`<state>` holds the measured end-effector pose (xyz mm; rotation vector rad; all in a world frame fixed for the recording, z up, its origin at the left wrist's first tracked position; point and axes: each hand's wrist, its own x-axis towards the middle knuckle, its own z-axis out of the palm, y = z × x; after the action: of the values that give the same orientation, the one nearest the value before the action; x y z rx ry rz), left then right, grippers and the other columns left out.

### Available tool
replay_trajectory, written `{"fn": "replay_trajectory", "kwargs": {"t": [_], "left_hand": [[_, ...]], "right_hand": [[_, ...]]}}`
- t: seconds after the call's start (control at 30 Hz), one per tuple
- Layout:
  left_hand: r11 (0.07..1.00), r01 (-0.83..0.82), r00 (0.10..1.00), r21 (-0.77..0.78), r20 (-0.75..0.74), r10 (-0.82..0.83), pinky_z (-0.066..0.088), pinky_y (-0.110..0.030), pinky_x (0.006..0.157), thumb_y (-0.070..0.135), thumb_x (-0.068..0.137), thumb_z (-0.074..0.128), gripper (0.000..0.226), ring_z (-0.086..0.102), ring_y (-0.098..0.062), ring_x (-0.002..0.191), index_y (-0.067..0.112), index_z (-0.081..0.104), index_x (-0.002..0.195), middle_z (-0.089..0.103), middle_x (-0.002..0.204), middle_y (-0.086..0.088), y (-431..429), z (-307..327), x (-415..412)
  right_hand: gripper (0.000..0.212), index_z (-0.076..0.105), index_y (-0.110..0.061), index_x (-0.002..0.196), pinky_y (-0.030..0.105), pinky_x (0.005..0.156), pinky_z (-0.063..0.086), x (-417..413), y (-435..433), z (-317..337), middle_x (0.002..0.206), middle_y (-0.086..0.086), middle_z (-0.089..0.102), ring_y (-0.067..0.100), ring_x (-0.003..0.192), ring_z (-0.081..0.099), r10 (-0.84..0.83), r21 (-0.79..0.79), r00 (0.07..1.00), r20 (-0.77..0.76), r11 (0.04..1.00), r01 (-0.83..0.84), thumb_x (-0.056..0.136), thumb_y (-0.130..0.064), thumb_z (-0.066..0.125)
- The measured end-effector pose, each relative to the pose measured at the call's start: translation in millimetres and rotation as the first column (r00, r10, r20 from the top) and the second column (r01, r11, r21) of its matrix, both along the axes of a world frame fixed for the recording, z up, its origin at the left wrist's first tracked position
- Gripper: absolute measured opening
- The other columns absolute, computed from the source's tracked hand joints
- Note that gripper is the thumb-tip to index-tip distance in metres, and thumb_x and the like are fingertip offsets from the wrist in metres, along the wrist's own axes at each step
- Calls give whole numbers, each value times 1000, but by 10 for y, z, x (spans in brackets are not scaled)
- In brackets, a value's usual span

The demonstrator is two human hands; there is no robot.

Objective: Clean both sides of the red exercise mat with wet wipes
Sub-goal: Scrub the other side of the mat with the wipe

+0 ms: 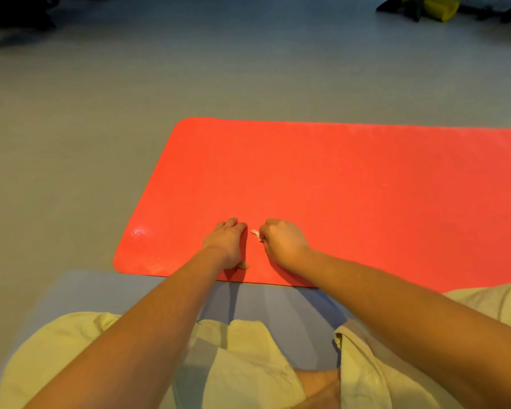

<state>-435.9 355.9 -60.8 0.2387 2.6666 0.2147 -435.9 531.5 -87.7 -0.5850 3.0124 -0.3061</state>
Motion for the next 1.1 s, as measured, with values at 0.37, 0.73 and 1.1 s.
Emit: {"fn": "replay_trajectory", "kwargs": {"t": [0.37, 0.73, 1.1], "left_hand": [[989, 80, 997, -127, 23, -78, 48, -48, 107, 49, 58, 98, 117, 34, -34, 133, 38, 35, 156, 36, 143, -5, 119, 10, -150], [993, 112, 994, -28, 21, -111, 42, -45, 113, 33, 47, 104, 105, 30, -29, 145, 26, 48, 136, 28, 154, -6, 145, -45, -450], [970, 200, 980, -136, 42, -196, 41, -44, 115, 54, 49, 98, 132, 36, -33, 138, 23, 29, 158, 34, 153, -2, 192, 15, -644]], "right_hand": [[30, 71, -20, 94, 39, 65, 49, 356, 274, 49, 96, 1, 64, 29, 88, 62, 357, -42, 930, 87, 934, -354, 90, -31, 43], [35, 65, -16, 92, 42, 61, 51, 541, 431, -132, 90, 5, 60, 31, 84, 60, 394, -43, 918, -38, 918, -395, 99, -31, 34], [22, 71, -17, 94, 40, 65, 49, -654, 417, 5, 94, 6, 64, 34, 92, 64, 63, -7, 997, -48, 998, -63, 89, -22, 50]]}}
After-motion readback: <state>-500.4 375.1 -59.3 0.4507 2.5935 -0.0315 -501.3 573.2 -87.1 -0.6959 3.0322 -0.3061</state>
